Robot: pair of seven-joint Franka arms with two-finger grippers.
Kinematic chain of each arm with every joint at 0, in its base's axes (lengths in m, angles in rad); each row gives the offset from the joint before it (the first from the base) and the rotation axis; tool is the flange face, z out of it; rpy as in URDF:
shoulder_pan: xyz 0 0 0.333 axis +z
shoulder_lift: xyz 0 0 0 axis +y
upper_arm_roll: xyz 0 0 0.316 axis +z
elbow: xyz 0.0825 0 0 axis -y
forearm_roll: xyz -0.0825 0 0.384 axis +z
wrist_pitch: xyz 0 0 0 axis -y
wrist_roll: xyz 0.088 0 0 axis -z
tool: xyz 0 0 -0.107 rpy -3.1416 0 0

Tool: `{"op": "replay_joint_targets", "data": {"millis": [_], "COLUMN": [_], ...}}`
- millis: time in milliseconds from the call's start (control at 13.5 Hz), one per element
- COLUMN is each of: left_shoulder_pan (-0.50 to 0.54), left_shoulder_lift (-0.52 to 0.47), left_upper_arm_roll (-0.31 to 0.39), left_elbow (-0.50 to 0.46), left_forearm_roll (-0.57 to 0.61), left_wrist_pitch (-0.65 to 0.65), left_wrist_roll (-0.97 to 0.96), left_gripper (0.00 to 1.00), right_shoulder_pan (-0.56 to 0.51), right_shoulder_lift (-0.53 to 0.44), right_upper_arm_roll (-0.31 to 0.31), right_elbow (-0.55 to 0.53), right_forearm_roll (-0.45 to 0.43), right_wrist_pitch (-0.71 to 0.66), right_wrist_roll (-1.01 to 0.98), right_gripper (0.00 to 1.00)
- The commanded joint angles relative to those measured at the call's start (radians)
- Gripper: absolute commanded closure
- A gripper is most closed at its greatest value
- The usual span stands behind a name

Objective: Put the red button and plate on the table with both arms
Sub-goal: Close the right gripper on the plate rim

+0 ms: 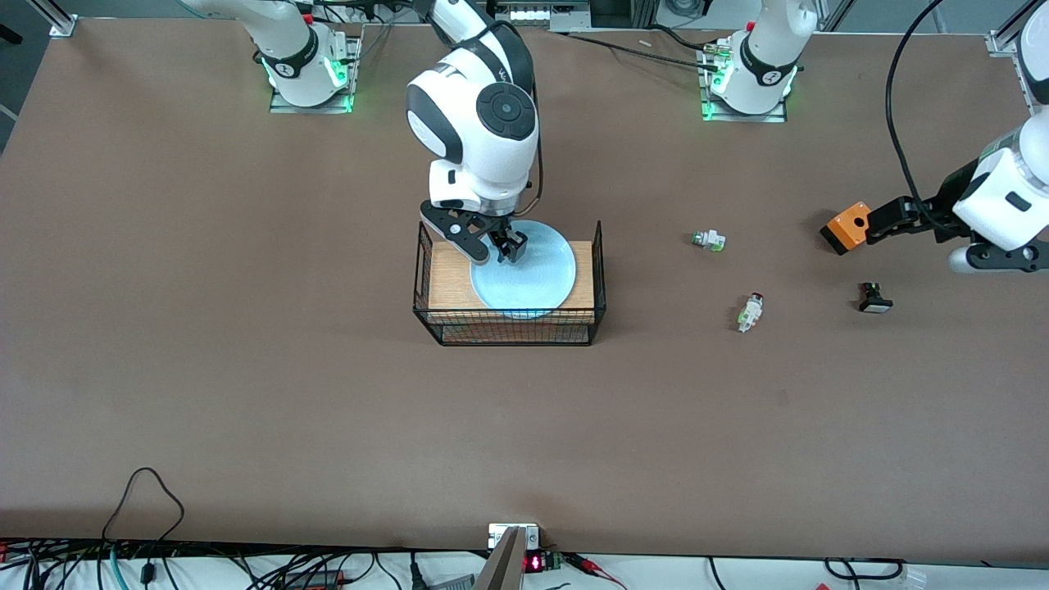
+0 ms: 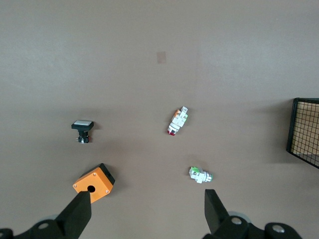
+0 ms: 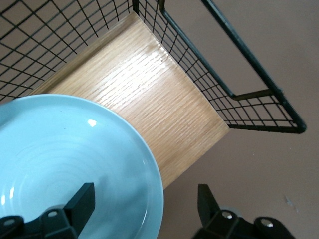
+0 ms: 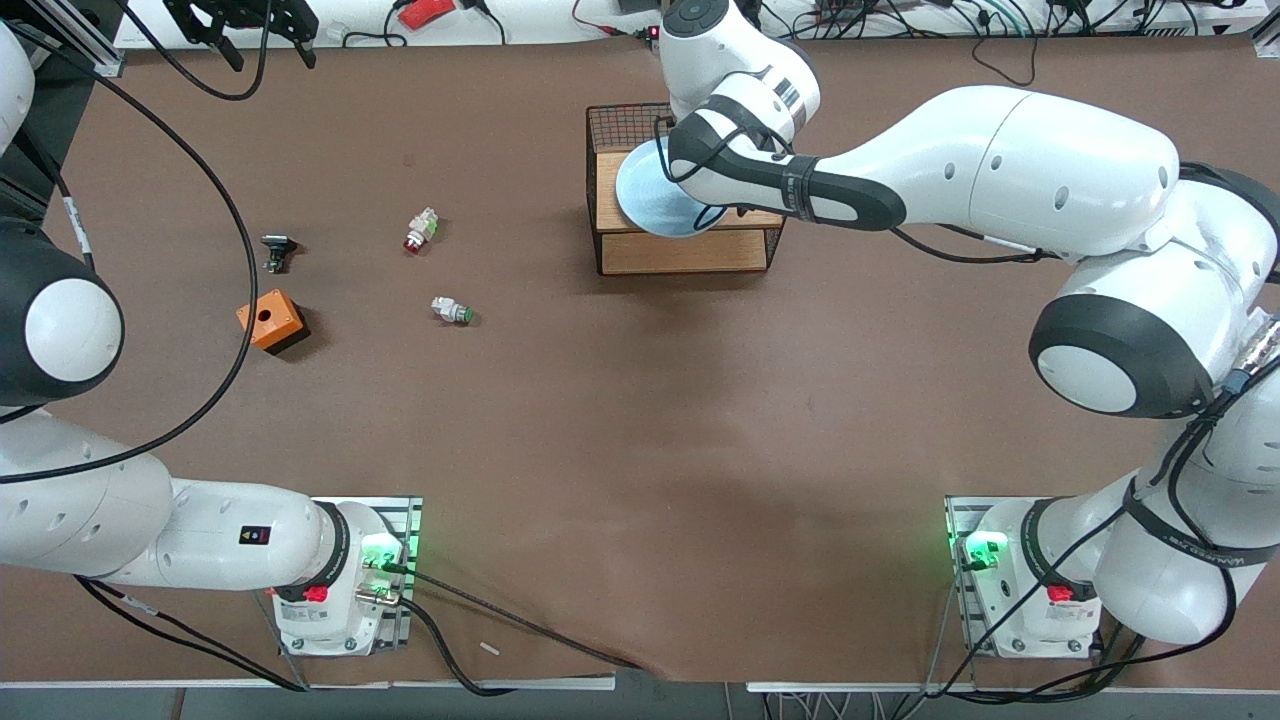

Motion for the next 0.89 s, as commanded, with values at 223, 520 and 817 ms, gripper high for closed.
{"op": "replay_joint_targets", "data": {"millis": [223,520,817], "left_shoulder_pan": [-0.004,-0.001,-0.001], "left_shoulder_lift": [0.021,0.021,0.021], "left_upper_arm_roll": [0.002,0.002,0.002], "left_elbow": [0.039,0.039,0.039], "left_forearm_roll": [-0.012,-0.012,-0.012], "left_wrist_pitch": [-0.023,-0.023,-0.023], "left_wrist_roll": [0.018,0.018,0.018], "left_gripper": [0.00,0.00,0.00], "right_shoulder_pan": [0.016,0.016,0.016], "right_shoulder_lift": [0.011,0.041,0.044], "right_upper_arm_roll": [-0.014,-0.014,-0.014], "right_elbow": [0.012,0.012,0.013], "right_forearm_roll": [-0.022,-0.022,-0.002], "right_wrist_pitch": [-0.002,-0.002,-0.008], "right_wrist_roll": [0.018,0.019,0.021], "right_gripper": [0.22,0.28,0.52]}}
